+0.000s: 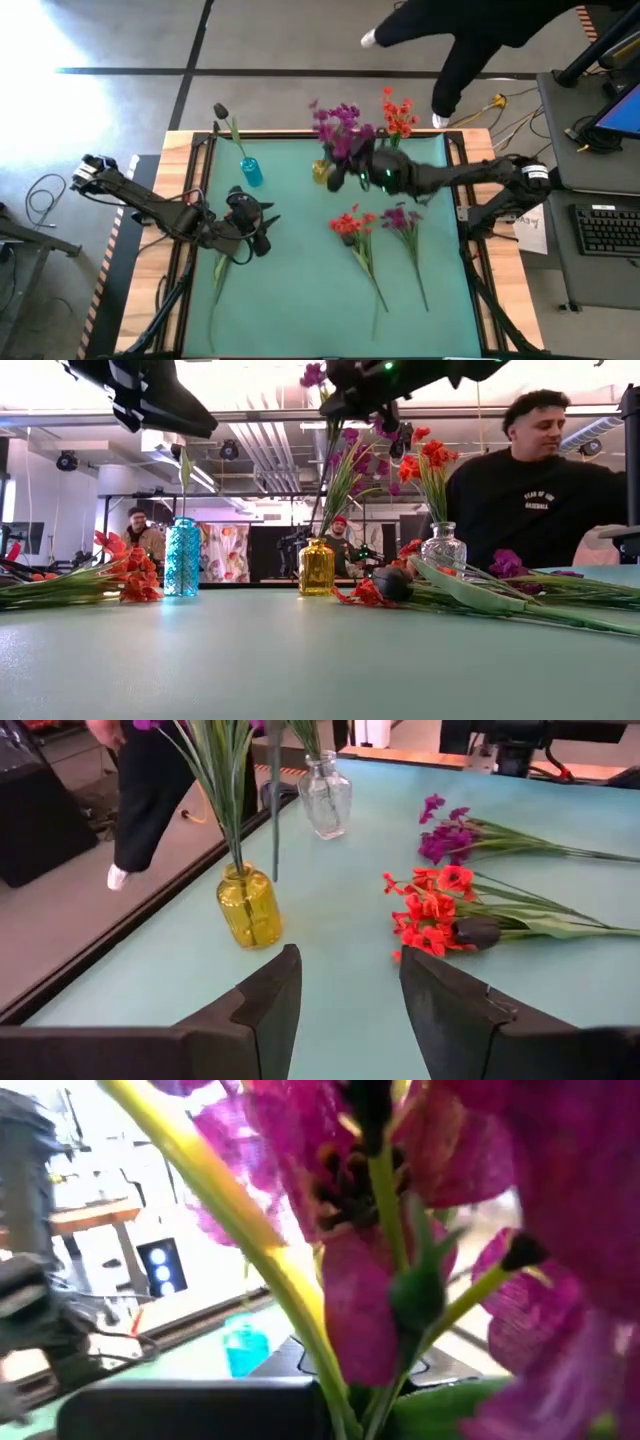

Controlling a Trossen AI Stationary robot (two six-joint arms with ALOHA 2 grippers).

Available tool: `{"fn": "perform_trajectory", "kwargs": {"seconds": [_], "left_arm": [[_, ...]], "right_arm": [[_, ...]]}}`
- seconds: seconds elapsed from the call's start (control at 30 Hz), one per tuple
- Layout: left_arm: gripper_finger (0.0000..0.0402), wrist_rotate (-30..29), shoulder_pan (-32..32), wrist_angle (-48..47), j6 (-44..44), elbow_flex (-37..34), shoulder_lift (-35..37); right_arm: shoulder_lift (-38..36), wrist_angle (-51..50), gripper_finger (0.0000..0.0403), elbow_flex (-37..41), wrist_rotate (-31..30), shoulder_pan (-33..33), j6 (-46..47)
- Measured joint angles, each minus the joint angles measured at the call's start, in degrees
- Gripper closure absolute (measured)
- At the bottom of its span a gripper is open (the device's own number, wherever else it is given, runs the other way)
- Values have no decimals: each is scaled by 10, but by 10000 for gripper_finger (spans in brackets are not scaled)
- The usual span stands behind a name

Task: Sort flowers into vase by color
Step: Put the left purple flowers into the yellow vase

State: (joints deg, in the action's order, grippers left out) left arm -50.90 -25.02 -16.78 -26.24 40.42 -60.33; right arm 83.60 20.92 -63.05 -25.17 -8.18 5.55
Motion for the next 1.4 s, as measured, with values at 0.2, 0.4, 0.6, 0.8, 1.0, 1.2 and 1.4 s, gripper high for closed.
{"fn": "perform_trajectory", "kwargs": {"seconds": [0.2, 0.4, 0.6, 0.8, 1.0, 1.2, 1.4], "left_arm": [[244, -2, 0, -18, 0, 0, -4], [244, -19, 0, -58, -16, 0, -3], [244, -21, 0, -100, -65, 0, 0], [244, -21, 0, -117, -100, 0, 0], [244, -21, 0, -117, -107, 0, -1], [244, -21, 0, -117, -130, 0, -2], [244, -21, 0, -117, -150, -1, -2]], "right_arm": [[38, -142, 382, -105, 31, -47, 13], [71, -148, 382, -144, 31, -58, -3], [92, -147, 382, -154, 11, -68, -21], [110, -145, 382, -153, 11, -73, -21], [118, -146, 381, -153, 11, -73, -17], [130, -147, 380, -153, 11, -74, -17], [147, -146, 380, -153, 11, -74, -17]]}}
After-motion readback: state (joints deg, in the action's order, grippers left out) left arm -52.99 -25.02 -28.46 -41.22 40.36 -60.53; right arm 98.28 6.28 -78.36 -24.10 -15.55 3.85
